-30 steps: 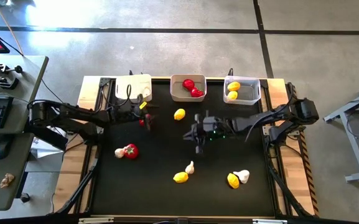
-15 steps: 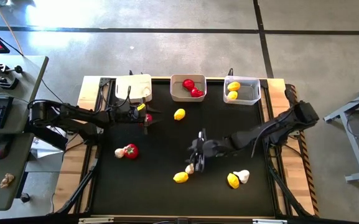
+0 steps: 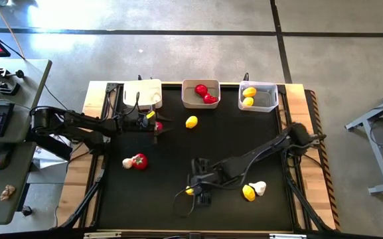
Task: Sort produce into baskets
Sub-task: Put the bottom middle lemon into the transparent bin
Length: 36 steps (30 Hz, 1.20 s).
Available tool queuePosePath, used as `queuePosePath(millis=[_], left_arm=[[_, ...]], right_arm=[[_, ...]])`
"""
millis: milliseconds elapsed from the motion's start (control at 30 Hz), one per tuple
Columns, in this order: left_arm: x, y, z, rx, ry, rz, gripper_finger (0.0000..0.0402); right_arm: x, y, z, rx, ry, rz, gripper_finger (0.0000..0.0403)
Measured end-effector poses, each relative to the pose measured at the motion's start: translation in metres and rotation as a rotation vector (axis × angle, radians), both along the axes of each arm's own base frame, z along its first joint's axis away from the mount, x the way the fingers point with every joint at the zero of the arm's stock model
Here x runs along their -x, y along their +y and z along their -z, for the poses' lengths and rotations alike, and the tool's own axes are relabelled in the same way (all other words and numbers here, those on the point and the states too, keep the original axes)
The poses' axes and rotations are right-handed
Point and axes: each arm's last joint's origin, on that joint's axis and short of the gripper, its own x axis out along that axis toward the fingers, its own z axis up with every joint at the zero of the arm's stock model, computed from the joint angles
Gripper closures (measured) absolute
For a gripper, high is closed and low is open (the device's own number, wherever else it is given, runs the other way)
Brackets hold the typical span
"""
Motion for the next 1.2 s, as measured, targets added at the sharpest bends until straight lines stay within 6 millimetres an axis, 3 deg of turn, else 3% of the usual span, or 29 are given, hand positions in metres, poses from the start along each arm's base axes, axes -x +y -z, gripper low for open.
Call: queuePosePath(millis=[367, 567, 833, 1000, 1200], left_arm=[[-0.001, -0.005, 0.0, 0.025, -0.003, 0.017, 0.0232], [-0.001, -0.005, 0.0, 0.044, -0.001, 0.011, 0.0232], [-0.001, -0.005, 0.002, 0.064, 0.009, 0.007, 0.0232], [-0.001, -0.005, 0.003, 0.074, 0.024, 0.005, 0.0232], [-0.001, -0.005, 0.003, 0.085, 0.022, 0.002, 0.0232]], right_arm=[[-0.03, 0.014, 0.011, 0.04, 0.153, -0.077, 0.0133], [-0.036, 0.012, 0.026, 0.009, 0.18, -0.09, 0.0101], [-0.04, 0.008, 0.046, 0.024, 0.233, -0.131, 0.01], [-0.04, 0.007, 0.045, 0.022, 0.232, -0.128, 0.0136], [-0.042, 0.002, 0.045, 0.024, 0.235, -0.126, 0.0236]])
